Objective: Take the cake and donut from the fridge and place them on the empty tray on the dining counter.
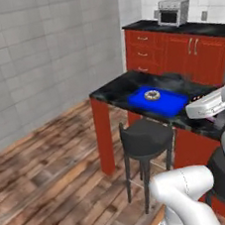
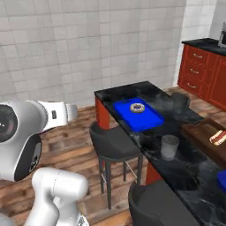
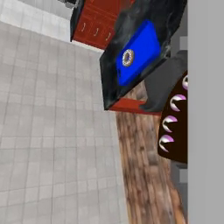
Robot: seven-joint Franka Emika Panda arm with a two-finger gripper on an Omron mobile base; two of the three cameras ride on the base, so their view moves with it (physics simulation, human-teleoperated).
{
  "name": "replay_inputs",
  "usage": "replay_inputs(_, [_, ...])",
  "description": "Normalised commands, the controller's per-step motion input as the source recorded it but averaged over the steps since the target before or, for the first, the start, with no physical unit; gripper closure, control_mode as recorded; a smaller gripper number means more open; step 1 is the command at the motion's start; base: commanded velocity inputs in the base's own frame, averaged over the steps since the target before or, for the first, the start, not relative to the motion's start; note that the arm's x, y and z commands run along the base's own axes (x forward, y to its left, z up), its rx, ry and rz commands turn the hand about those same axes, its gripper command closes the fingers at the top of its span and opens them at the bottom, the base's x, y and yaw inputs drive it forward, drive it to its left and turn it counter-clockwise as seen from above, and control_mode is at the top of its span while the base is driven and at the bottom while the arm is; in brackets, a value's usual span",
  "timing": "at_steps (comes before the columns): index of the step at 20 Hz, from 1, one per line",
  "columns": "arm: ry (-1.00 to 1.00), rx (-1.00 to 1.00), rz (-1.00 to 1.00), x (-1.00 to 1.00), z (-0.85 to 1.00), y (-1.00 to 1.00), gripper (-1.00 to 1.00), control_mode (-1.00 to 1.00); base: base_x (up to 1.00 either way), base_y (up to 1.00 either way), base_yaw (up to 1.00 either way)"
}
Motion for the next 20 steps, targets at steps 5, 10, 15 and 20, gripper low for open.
replay_inputs(5, [0.00, 0.00, 0.00, 0.00, 0.00, 0.00, 1.00, 1.00, 0.77, 0.22, -0.81])
replay_inputs(10, [0.00, 0.00, 0.00, 0.00, 0.00, 0.00, 1.00, 1.00, 0.66, 0.32, -0.85])
replay_inputs(15, [0.00, 0.00, 0.00, 0.00, 0.00, 0.00, 1.00, 1.00, 0.61, 0.62, -0.77])
replay_inputs(20, [0.00, 0.00, 0.00, 0.00, 0.00, 0.00, 1.00, 1.00, 0.16, 0.98, -0.50])
